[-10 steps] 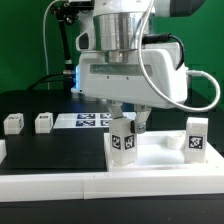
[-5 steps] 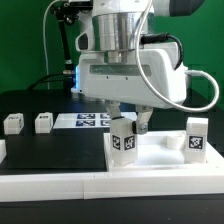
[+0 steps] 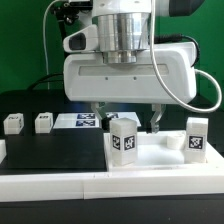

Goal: Assemble square table

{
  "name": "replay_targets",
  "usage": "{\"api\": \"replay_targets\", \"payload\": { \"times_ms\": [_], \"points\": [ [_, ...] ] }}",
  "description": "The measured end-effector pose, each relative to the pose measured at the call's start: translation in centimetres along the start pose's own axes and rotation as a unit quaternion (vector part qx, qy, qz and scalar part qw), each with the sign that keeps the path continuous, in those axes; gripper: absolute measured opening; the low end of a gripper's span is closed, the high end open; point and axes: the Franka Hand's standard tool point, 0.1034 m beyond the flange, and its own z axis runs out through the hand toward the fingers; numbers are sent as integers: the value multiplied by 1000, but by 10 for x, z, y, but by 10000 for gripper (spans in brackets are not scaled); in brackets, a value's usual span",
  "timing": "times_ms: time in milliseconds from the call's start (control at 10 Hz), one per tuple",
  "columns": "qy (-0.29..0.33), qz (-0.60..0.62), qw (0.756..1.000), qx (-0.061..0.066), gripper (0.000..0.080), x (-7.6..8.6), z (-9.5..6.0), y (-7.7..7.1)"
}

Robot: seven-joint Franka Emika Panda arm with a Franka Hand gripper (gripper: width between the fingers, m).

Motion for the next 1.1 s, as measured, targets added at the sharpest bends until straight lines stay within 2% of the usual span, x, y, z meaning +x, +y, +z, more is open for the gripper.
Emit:
{"api": "replay_targets", "payload": {
  "times_ms": [300, 500, 800, 1100],
  "points": [
    [-20, -167, 986, -9, 649, 0, 0, 3],
    [-27, -267, 963, -18, 649, 1, -1, 5],
    [-20, -341, 939, -25, 649, 8, -6, 4],
    [-3, -364, 931, -25, 649, 15, -10, 7]
  ]
}}
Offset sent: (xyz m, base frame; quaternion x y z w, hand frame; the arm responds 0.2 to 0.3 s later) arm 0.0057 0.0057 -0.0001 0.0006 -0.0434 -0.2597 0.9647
